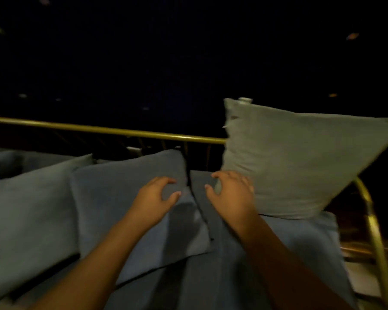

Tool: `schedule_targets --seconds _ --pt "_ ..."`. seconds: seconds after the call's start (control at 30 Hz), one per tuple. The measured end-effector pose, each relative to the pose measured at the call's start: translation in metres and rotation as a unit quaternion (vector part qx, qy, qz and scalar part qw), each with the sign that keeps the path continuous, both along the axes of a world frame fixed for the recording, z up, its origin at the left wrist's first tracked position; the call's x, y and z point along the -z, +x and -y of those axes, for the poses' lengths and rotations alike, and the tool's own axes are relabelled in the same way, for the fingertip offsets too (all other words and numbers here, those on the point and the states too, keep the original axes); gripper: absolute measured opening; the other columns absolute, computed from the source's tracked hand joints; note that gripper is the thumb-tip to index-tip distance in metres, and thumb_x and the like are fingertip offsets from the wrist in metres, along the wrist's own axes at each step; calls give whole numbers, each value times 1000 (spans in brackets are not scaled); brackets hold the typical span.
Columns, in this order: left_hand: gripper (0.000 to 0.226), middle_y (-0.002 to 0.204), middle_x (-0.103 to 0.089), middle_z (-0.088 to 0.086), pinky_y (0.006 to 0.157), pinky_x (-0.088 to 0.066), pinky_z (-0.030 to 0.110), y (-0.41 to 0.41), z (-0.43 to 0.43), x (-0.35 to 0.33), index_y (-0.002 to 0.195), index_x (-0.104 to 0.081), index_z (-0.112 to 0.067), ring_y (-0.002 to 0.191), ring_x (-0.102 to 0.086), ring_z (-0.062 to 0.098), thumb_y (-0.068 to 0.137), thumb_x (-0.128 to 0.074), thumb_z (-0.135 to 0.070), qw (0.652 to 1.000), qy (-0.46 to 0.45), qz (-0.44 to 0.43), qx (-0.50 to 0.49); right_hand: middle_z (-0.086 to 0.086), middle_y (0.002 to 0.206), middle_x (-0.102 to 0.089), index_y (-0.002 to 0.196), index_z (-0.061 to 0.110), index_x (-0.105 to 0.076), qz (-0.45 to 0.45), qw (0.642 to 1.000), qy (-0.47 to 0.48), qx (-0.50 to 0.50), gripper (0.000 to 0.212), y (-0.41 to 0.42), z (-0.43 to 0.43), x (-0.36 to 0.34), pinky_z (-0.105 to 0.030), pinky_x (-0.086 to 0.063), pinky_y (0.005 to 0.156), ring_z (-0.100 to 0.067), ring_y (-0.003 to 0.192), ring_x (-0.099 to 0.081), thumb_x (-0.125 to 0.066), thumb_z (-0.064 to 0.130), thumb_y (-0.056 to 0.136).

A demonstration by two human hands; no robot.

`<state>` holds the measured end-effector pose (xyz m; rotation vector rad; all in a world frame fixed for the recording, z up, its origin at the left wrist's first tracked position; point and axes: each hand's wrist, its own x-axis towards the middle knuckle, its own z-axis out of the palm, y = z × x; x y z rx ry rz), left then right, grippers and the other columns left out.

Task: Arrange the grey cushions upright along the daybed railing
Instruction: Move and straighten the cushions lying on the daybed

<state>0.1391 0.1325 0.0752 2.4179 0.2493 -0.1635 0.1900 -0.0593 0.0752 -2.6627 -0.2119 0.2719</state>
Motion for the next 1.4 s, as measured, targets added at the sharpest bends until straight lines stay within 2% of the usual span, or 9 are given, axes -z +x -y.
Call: schedule_targets --seconds 0.13,0.3,0.4,0.53,0.67,0.8,0.97,1.27,1.4 --pt "39 127 -60 12 98 -37 23 -62 -101 28 120 -60 -9 118 -57 28 84 -69 -22 994 -47 -58 -83 -4 128 -57 124 24 -56 -96 995 34 -16 60 -41 -96 23 -43 -33 106 -29 120 -51 -37 59 78" --pt "44 129 -60 15 100 -40 31 -99 -210 57 124 -57 -8 119 -56 28 84 -69 -23 978 -88 -128 -140 -5 132 -54 126 20 -55 -183 982 34 24 45 -81 -186 47 -36 -44 97 -26 111 -57 -59 40 86" --pt "38 118 -64 12 90 -46 28 -108 -253 64 121 -58 -10 101 -60 22 85 -67 -20 968 -116 -151 -163 -6 125 -59 122 16 -58 -194 980 43 25 43 -93 -226 56 -33 -45 95 -24 110 -58 -63 35 84" --pt "15 99 -64 1 81 -52 32 -115 -284 60 91 -61 -32 90 -65 24 85 -67 -19 970 -121 -107 -181 2 109 -56 116 23 -57 -238 971 -13 -36 36 -91 -272 57 -35 -42 89 -21 104 -55 -55 41 86" --pt "26 114 -65 1 82 -40 18 -126 -297 45 112 -64 -18 103 -62 18 88 -63 -28 977 -95 -84 -171 0 118 -57 118 24 -55 -230 966 -26 -115 37 -89 -302 56 -35 -42 92 -23 107 -57 -52 43 87" --pt "29 93 -64 -10 81 -35 17 -144 -309 21 98 -70 -21 93 -58 10 80 -52 -35 969 -101 -56 -219 -3 117 -59 111 22 -58 -244 953 -18 -178 33 -87 -341 58 -34 -45 87 -23 102 -57 -53 43 86" --pt "39 129 -57 2 84 -35 19 -186 -365 55 125 -57 -19 117 -53 19 88 -62 -32 932 -88 -119 -330 -5 123 -58 118 19 -56 -265 938 1 -225 33 -86 -409 65 -28 -42 86 -21 106 -55 -53 35 90" --pt "74 147 -41 20 110 -35 41 -189 -486 141 142 -36 -4 135 -39 35 82 -69 -31 883 -116 -169 -421 -11 139 -50 137 15 -44 -292 934 39 -202 53 -79 -529 130 -34 -40 102 -30 124 -49 -58 28 87" --pt "73 143 -42 26 108 -37 51 -177 -521 197 139 -40 -4 131 -39 43 82 -65 -42 855 -112 -217 -458 -8 145 -43 145 21 -31 -281 943 25 -179 77 -68 -560 166 -40 -39 108 -29 130 -46 -56 47 77"
